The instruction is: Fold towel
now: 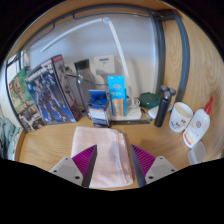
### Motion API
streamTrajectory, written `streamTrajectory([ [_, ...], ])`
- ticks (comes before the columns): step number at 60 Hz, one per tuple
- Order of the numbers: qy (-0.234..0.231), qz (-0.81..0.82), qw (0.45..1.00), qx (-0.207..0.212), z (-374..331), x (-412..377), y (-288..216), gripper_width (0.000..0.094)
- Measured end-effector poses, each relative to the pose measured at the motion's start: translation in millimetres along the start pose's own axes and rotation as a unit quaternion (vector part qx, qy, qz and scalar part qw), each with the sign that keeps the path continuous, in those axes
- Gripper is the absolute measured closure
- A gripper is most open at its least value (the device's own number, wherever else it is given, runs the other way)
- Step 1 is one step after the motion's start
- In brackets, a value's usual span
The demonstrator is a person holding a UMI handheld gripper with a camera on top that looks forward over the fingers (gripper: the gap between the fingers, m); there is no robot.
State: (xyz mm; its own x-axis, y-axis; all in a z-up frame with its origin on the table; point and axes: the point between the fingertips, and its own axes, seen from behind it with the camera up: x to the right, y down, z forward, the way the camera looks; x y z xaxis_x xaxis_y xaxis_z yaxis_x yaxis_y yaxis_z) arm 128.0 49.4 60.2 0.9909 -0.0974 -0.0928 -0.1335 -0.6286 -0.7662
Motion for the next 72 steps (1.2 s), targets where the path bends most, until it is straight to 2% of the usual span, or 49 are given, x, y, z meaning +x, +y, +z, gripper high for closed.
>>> streamTrajectory([
  [6, -0.027, -0.006, 0.999, 0.023, -36.0, -23.0, -26.0, 0.0240],
  [19, -0.078, -0.014, 0.994, 0.070, -144.5, -91.5, -56.7, 0.0073],
  [33, -0.069, -0.034, 0.994, 0.081, -233.9, -142.7, -8.0, 0.0079],
  [49, -0.063, -0.045, 0.994, 0.072, -291.6, -172.9, 58.4, 0.0078],
  [72, -0.046, -0.048, 0.995, 0.078, -328.4, -181.3, 86.4, 0.0081],
])
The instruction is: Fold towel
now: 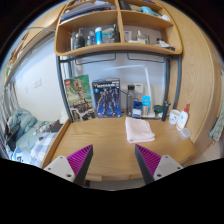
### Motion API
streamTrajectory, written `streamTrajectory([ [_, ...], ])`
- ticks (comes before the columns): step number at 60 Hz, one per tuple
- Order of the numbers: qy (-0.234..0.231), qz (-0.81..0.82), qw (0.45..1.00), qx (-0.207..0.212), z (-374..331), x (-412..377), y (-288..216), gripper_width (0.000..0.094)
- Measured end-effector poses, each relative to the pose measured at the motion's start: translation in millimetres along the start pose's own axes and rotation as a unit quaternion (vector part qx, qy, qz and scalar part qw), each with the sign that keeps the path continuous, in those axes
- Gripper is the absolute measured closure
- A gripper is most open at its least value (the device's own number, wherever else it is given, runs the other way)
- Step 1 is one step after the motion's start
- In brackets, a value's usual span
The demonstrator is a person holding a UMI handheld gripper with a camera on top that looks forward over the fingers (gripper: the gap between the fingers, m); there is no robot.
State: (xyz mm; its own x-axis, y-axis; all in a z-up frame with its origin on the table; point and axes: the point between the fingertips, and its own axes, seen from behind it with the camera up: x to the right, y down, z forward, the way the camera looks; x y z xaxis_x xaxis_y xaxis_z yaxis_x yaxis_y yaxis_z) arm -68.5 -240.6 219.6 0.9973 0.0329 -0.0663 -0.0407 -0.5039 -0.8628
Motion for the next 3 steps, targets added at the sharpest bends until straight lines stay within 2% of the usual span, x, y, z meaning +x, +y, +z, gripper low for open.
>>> streamTrajectory([
  [3, 0.000, 0.000, 1.000, 0.000, -1.6, -1.5, 2.3, 0.0079],
])
